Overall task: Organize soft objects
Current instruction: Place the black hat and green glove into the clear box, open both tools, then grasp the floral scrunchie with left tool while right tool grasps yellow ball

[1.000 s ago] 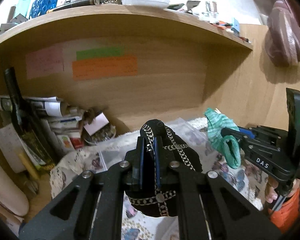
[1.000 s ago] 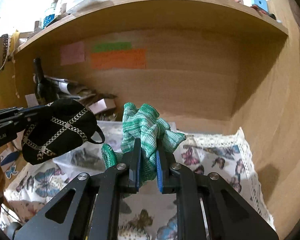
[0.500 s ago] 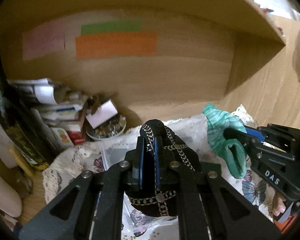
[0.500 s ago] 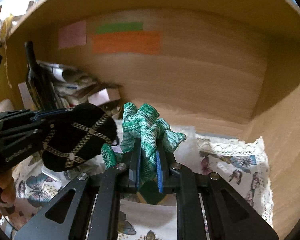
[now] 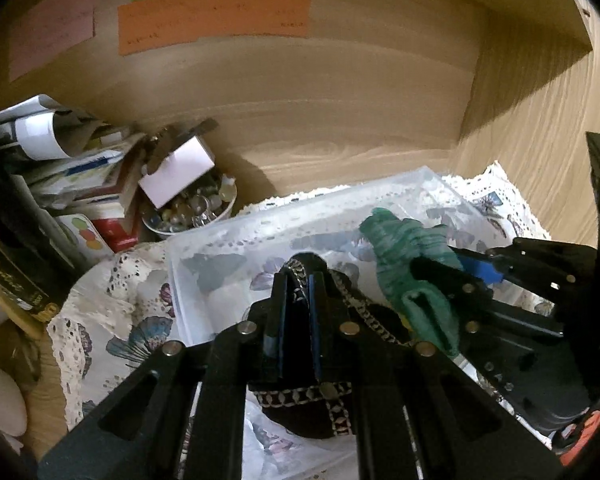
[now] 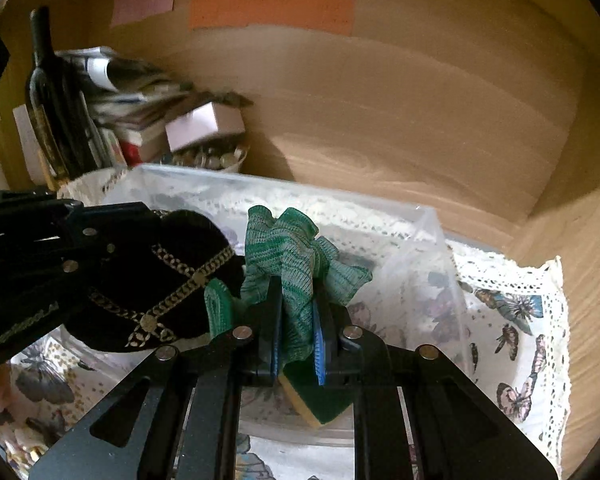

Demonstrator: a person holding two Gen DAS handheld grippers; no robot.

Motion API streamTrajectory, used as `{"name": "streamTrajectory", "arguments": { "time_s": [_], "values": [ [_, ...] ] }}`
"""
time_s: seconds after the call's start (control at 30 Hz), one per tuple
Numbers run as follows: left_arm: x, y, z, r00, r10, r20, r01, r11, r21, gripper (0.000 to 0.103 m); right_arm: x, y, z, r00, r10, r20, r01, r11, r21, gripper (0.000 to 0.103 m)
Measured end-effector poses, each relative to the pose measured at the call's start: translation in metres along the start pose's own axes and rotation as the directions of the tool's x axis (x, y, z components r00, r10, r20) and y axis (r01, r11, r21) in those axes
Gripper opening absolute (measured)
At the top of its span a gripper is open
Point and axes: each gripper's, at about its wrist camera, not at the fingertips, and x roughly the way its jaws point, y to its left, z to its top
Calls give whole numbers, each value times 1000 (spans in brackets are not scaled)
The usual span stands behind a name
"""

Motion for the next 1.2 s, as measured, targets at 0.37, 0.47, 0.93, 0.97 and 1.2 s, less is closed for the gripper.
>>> {"name": "streamTrajectory", "arguments": {
  "time_s": [0.37, 0.47, 0.93, 0.97, 1.2],
  "values": [
    [-7, 0, -2, 1000, -22, -12, 22, 1000, -6, 23, -6, -5, 1, 1000, -1, -10, 1, 1000, 1, 28],
    [-15, 0, -2, 1000, -21, 3, 21, 1000, -10, 37, -14, -7, 3, 1000, 0, 15, 0, 1000, 11, 43],
    [-97, -6, -10, 983, -4, 184, 7, 1000, -19, 97, -104, -11, -8, 976, -13, 219, 4, 999, 41, 64],
    [-105, -7, -14, 978, 11, 206, -8, 1000, -15, 97, -109, -10, -10, 974, -14, 228, 6, 999, 37, 65],
    [-138, -12, -43, 967, 27, 253, -34, 999, 23, 101, -136, -3, -39, 965, -14, 262, 4, 999, 39, 69]
  ]
}}
